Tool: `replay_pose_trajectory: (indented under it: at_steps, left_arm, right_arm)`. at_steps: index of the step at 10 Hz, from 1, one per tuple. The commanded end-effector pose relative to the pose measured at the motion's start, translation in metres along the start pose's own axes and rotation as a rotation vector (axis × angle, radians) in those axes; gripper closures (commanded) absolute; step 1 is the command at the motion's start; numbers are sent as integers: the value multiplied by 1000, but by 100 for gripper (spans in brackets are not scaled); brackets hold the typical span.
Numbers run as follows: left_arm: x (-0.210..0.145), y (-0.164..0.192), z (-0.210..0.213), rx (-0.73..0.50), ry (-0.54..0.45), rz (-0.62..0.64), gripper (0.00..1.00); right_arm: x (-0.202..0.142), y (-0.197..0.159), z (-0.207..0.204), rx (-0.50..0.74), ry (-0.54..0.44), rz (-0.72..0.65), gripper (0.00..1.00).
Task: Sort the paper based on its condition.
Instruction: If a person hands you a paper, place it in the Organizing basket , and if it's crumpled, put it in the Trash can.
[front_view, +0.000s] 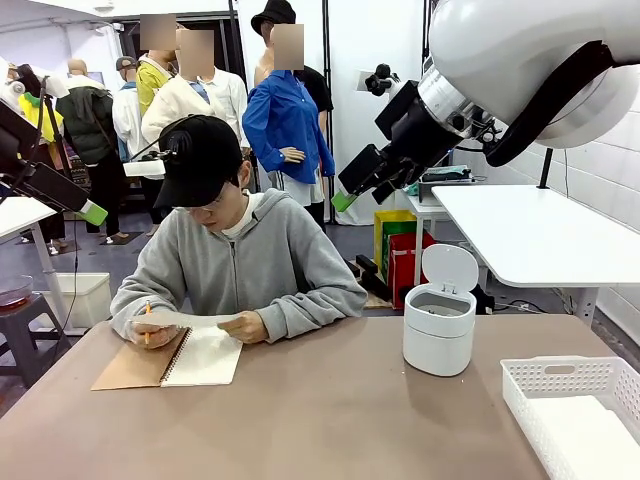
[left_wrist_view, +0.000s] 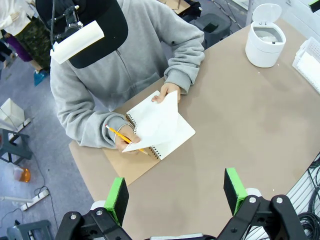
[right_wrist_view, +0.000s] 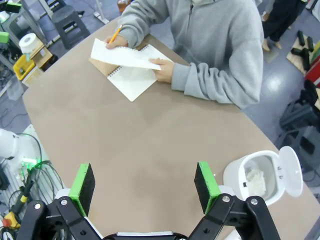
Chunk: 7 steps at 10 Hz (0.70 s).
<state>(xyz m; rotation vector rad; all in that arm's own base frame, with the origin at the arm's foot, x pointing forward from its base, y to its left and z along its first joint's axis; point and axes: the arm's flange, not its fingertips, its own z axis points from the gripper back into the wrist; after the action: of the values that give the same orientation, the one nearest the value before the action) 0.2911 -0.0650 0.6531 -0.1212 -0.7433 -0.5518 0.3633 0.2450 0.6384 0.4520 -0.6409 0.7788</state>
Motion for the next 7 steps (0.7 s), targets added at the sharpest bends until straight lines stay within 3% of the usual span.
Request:
replay_pose_trajectory:
  at_steps: [1, 7]
  left_arm:
    - [0, 0, 0, 1, -3, 0, 0]
    - [0, 0, 0, 1, -3, 0, 0]
  right_arm:
    - [0, 0, 0, 2, -2, -8, 0]
    - [0, 0, 0, 2, -2, -8, 0]
